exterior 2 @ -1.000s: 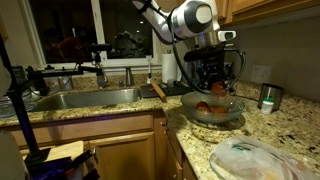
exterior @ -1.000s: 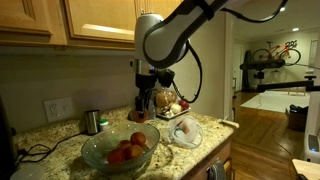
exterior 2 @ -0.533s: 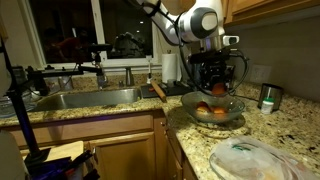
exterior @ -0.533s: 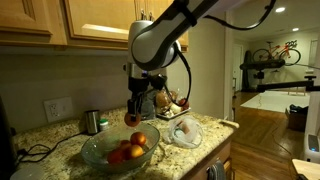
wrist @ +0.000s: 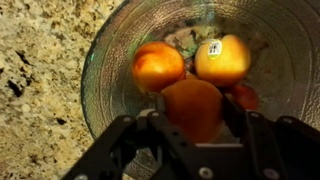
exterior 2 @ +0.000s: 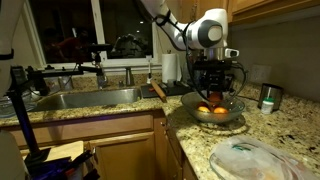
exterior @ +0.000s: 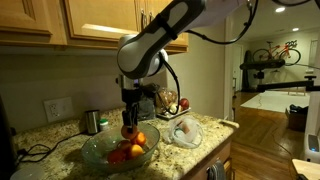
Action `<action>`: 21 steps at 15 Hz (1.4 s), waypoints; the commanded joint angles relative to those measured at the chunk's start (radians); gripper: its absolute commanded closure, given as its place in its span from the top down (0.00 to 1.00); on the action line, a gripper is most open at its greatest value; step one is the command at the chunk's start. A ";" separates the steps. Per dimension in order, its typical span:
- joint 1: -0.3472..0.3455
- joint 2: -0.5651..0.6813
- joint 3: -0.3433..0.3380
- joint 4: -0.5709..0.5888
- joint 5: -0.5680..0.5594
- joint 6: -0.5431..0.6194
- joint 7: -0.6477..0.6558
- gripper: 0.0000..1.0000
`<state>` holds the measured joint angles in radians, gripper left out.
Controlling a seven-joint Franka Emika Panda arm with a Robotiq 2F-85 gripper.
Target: Take one peach from the plastic and put it in the glass bowl
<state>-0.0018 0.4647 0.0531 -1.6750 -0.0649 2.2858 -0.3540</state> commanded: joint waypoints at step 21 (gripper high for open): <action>-0.008 0.072 0.007 0.133 -0.004 -0.122 -0.006 1.00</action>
<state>-0.0060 0.5360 0.0544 -1.5442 -0.0654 2.1664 -0.3625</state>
